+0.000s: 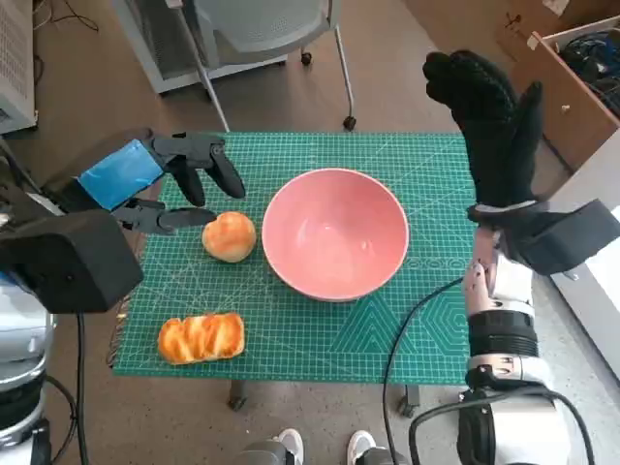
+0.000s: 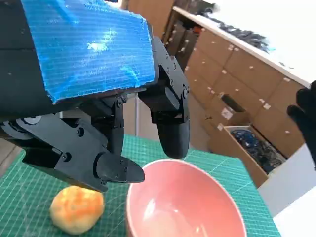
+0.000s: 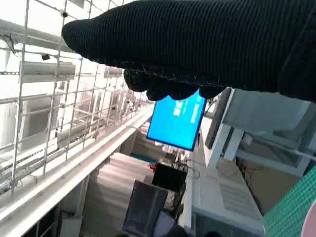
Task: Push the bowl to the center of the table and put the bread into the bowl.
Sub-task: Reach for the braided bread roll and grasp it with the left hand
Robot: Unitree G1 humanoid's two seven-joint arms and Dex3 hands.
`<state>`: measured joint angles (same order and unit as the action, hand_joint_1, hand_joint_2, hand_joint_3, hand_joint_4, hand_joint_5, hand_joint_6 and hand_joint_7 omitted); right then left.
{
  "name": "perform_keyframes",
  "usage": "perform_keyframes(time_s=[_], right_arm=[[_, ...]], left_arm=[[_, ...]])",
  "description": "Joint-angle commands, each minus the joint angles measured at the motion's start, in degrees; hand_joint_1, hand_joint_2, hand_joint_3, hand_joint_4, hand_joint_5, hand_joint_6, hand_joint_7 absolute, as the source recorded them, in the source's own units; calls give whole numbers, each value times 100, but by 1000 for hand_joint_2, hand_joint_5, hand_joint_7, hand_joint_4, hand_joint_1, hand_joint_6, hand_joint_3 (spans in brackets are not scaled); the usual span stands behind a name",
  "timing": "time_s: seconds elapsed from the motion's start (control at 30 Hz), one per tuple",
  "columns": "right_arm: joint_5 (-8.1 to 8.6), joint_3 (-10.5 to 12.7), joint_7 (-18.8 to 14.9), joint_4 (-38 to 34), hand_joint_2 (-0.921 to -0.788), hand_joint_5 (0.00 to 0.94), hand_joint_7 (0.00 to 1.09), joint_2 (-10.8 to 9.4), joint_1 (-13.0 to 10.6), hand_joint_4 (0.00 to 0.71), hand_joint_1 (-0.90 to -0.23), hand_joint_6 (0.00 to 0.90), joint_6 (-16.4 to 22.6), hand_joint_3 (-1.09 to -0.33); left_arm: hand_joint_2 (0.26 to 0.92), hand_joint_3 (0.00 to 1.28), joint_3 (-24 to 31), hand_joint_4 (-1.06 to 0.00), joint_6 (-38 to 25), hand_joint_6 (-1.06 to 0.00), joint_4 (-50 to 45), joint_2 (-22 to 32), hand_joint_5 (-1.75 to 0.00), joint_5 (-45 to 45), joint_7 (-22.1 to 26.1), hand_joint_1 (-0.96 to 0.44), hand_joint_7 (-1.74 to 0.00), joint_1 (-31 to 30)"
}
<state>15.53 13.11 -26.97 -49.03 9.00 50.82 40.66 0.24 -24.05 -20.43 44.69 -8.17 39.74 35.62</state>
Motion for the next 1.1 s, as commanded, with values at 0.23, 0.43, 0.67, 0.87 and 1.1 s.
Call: perform_keyframes(time_s=[0.23,0.43,0.67,0.87,1.1], right_arm=[[-45,-2,52,219,-921,0,73,55,-291,213,-675,298,-64,-730],[-83,-16,108,282,-921,0,68,60,-340,204,-677,291,-92,-733],[-97,-40,154,231,-921,0,62,60,-314,200,-675,283,-122,-737],[-83,-43,139,116,-921,1,61,47,-254,203,-683,284,-110,-735],[-50,-52,95,22,-921,5,62,8,-192,212,-687,289,-117,-732]], left_arm=[[829,64,-45,-397,-585,-353,-561,629,-719,304,847,-41,-791,-391],[675,15,-163,-49,-1221,-106,-1226,1257,-80,408,1467,-300,-176,-688],[663,11,-294,-2,-1641,-100,-1992,1708,-5,182,1488,-458,-76,-1219],[661,7,-281,1,-1822,-113,-2455,1775,0,-3,1293,-449,-57,-1677],[658,4,-571,1,-1985,-126,-2613,1687,1,-205,1092,-440,-45,-1915]])
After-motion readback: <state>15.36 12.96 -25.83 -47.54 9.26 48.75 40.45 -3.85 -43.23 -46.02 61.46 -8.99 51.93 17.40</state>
